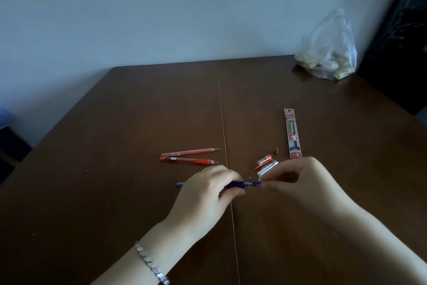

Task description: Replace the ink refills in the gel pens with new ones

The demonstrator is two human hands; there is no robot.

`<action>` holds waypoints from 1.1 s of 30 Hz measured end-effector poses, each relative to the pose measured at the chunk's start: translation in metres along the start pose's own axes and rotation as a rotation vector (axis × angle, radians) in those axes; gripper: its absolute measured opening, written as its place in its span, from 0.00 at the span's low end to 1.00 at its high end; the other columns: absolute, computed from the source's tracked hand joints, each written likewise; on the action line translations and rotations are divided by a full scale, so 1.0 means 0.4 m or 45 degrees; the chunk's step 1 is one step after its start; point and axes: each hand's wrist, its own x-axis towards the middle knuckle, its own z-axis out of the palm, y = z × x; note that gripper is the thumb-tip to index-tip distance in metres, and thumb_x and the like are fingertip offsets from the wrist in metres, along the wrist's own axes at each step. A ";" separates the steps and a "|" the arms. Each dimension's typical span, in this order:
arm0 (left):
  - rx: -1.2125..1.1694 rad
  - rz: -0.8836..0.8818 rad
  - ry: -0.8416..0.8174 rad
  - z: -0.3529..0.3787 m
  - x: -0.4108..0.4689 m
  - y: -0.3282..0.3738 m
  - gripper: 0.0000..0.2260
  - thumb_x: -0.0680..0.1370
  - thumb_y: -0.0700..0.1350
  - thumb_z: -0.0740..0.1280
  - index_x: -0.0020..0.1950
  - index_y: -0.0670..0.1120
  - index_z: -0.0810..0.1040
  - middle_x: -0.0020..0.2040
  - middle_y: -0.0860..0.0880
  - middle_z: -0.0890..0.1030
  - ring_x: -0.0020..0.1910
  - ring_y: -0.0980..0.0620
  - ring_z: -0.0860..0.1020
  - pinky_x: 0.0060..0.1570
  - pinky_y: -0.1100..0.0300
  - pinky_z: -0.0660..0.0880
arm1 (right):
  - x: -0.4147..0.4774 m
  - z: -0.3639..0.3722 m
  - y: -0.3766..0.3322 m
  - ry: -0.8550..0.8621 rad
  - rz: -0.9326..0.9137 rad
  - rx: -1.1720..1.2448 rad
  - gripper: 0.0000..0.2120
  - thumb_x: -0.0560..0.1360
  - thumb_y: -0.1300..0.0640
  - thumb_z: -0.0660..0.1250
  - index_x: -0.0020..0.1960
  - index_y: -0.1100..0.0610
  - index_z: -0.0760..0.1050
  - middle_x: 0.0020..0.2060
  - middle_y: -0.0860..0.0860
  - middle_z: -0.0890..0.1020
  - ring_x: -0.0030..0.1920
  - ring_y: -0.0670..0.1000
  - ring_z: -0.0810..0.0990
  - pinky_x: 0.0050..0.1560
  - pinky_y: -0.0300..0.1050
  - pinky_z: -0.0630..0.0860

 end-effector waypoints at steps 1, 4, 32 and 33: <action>0.008 -0.007 0.004 -0.005 -0.002 -0.009 0.06 0.73 0.48 0.66 0.48 0.49 0.79 0.43 0.53 0.80 0.43 0.57 0.76 0.41 0.60 0.77 | 0.004 -0.012 0.003 -0.022 -0.013 -0.094 0.08 0.65 0.59 0.75 0.36 0.46 0.82 0.31 0.44 0.83 0.36 0.39 0.80 0.35 0.27 0.73; 0.091 -0.043 0.075 -0.019 -0.002 -0.037 0.06 0.73 0.44 0.68 0.49 0.48 0.79 0.45 0.50 0.81 0.45 0.55 0.78 0.43 0.62 0.77 | 0.033 -0.072 0.026 -0.008 -0.095 -0.429 0.08 0.69 0.63 0.70 0.45 0.52 0.83 0.36 0.46 0.81 0.37 0.45 0.79 0.43 0.38 0.75; 0.741 -0.062 -0.043 -0.008 0.073 -0.180 0.09 0.68 0.38 0.73 0.47 0.45 0.81 0.44 0.47 0.83 0.43 0.47 0.78 0.39 0.53 0.77 | 0.136 0.064 0.029 0.104 -0.275 -0.388 0.08 0.72 0.62 0.66 0.50 0.55 0.80 0.42 0.47 0.77 0.49 0.49 0.76 0.52 0.46 0.75; 0.746 -0.033 -0.028 -0.007 0.072 -0.178 0.10 0.66 0.38 0.74 0.46 0.46 0.80 0.42 0.48 0.83 0.42 0.48 0.79 0.38 0.54 0.77 | 0.137 0.072 0.022 0.102 -0.284 -0.370 0.09 0.72 0.61 0.66 0.51 0.56 0.80 0.44 0.48 0.78 0.51 0.50 0.76 0.53 0.47 0.75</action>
